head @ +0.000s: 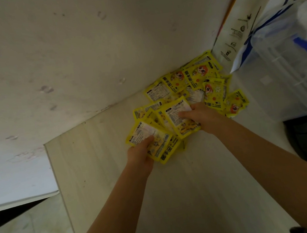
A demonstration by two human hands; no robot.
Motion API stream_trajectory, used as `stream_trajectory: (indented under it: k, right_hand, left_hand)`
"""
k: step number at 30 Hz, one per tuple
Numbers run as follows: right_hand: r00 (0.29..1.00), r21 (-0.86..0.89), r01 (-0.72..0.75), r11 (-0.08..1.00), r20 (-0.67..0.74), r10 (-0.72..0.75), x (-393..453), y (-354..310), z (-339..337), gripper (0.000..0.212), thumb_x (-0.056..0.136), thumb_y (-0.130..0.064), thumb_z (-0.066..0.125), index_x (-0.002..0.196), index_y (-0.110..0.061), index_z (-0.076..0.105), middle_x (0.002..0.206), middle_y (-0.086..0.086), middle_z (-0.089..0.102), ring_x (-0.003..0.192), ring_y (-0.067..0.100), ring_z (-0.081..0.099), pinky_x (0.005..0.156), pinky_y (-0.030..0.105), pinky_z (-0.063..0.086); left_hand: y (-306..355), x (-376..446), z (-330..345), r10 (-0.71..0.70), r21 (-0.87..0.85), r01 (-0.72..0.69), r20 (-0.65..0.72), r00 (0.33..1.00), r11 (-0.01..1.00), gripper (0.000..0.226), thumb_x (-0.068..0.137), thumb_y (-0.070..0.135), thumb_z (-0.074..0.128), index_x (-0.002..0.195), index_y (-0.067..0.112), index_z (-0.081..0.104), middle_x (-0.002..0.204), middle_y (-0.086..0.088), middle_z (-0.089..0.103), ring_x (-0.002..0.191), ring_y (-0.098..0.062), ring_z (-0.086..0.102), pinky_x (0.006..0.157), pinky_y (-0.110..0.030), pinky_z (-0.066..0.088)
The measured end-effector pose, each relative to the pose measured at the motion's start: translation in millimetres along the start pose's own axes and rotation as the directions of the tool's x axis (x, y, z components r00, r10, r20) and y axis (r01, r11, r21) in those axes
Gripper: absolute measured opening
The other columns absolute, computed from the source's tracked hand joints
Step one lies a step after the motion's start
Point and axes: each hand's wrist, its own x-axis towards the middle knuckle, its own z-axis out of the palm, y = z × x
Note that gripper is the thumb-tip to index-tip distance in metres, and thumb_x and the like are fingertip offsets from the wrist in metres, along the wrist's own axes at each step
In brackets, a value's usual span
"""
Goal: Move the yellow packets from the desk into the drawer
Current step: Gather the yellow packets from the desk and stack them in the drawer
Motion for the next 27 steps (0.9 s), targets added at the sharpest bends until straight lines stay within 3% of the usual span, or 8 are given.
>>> stream_trajectory:
  k: [4, 7, 11, 14, 17, 21, 23, 27]
  right_hand:
    - [1.0, 0.107, -0.009, 0.994, -0.01, 0.01, -14.7, 9.0, -6.8, 0.031, 0.087, -0.008, 0.065, 0.117, -0.004, 0.062, 0.104, 0.014, 0.07, 0.086, 0.031, 0.069, 0.076, 0.043, 0.059]
    - [0.999, 0.155, 0.012, 0.988, -0.04, -0.006, -25.9, 20.5, -10.4, 0.029, 0.089, -0.005, 0.062, 0.117, -0.003, 0.06, 0.101, 0.013, 0.07, 0.08, 0.028, 0.069, 0.068, 0.038, 0.06]
    - [0.995, 0.164, 0.016, 0.986, -0.101, 0.0, -41.1, 39.4, -14.2, 0.028, 0.088, -0.008, 0.063, 0.115, -0.002, 0.063, 0.111, 0.02, 0.068, 0.096, 0.037, 0.068, 0.085, 0.054, 0.055]
    - [0.993, 0.16, 0.02, 0.987, -0.118, -0.001, -54.7, 57.0, -17.5, 0.027, 0.087, -0.011, 0.064, 0.113, -0.005, 0.065, 0.107, 0.019, 0.07, 0.096, 0.036, 0.068, 0.088, 0.056, 0.053]
    - [0.991, 0.159, 0.031, 0.987, -0.134, -0.01, -73.6, 72.9, -19.4, 0.027, 0.086, -0.013, 0.065, 0.113, -0.006, 0.066, 0.106, 0.018, 0.07, 0.097, 0.036, 0.068, 0.089, 0.058, 0.052]
    - [0.993, 0.238, 0.056, 0.97, -0.115, -0.029, -110.2, 91.3, -21.0, 0.023, 0.09, -0.008, 0.059, 0.112, -0.003, 0.064, 0.103, 0.018, 0.07, 0.082, 0.031, 0.069, 0.075, 0.046, 0.059]
    - [0.993, 0.286, 0.07, 0.956, -0.112, -0.039, -127.5, 101.7, -20.8, 0.019, 0.092, -0.007, 0.057, 0.109, -0.005, 0.063, 0.1, 0.017, 0.069, 0.076, 0.027, 0.068, 0.066, 0.039, 0.059]
    - [0.99, 0.386, 0.061, 0.921, -0.14, -0.007, -154.8, 122.6, -17.4, 0.018, 0.093, -0.006, 0.055, 0.108, -0.004, 0.063, 0.092, 0.015, 0.07, 0.065, 0.023, 0.07, 0.059, 0.037, 0.06]
  left_hand:
    - [0.7, -5.0, -12.0, 0.039, -0.001, -0.039, -0.013, 0.999, 0.999, 0.037, 0.084, -0.008, 0.06, 0.119, 0.003, 0.056, 0.109, -0.021, 0.066, 0.084, -0.031, 0.067, 0.072, -0.046, 0.057]
    - [-0.3, -12.1, -22.9, 0.067, 0.026, -0.066, -0.024, 0.997, 0.997, 0.039, 0.082, -0.007, 0.062, 0.119, 0.003, 0.057, 0.11, -0.02, 0.067, 0.086, -0.031, 0.068, 0.071, -0.046, 0.057]
    - [-5.9, -24.8, -38.4, 0.104, 0.051, -0.104, 0.003, 0.995, 0.993, 0.042, 0.082, -0.007, 0.063, 0.123, 0.001, 0.056, 0.113, -0.021, 0.066, 0.091, -0.033, 0.068, 0.078, -0.05, 0.056]
    - [-10.4, -37.9, -49.0, 0.125, 0.053, -0.125, 0.015, 0.992, 0.991, 0.04, 0.081, -0.005, 0.064, 0.121, 0.001, 0.058, 0.107, -0.019, 0.069, 0.083, -0.029, 0.071, 0.074, -0.049, 0.058]
    - [-16.1, -51.9, -60.3, 0.123, 0.068, -0.127, 0.052, 0.991, 0.99, 0.041, 0.083, -0.001, 0.064, 0.123, 0.003, 0.057, 0.113, -0.02, 0.067, 0.094, -0.032, 0.068, 0.079, -0.052, 0.056]
    - [-26.4, -72.1, -72.5, 0.126, 0.086, -0.137, 0.128, 0.984, 0.987, 0.033, 0.087, 0.001, 0.061, 0.119, 0.005, 0.059, 0.108, -0.017, 0.07, 0.084, -0.027, 0.072, 0.069, -0.045, 0.06]
    - [-33.2, -79.5, -77.3, 0.125, 0.102, -0.141, 0.152, 0.98, 0.985, 0.034, 0.086, 0.002, 0.061, 0.12, 0.004, 0.06, 0.111, -0.018, 0.069, 0.088, -0.028, 0.071, 0.074, -0.047, 0.059]
    - [-46.2, -93.2, -85.0, 0.09, 0.181, -0.13, 0.215, 0.973, 0.975, 0.036, 0.089, 0.005, 0.059, 0.125, 0.004, 0.057, 0.118, -0.02, 0.066, 0.105, -0.035, 0.065, 0.086, -0.055, 0.053]
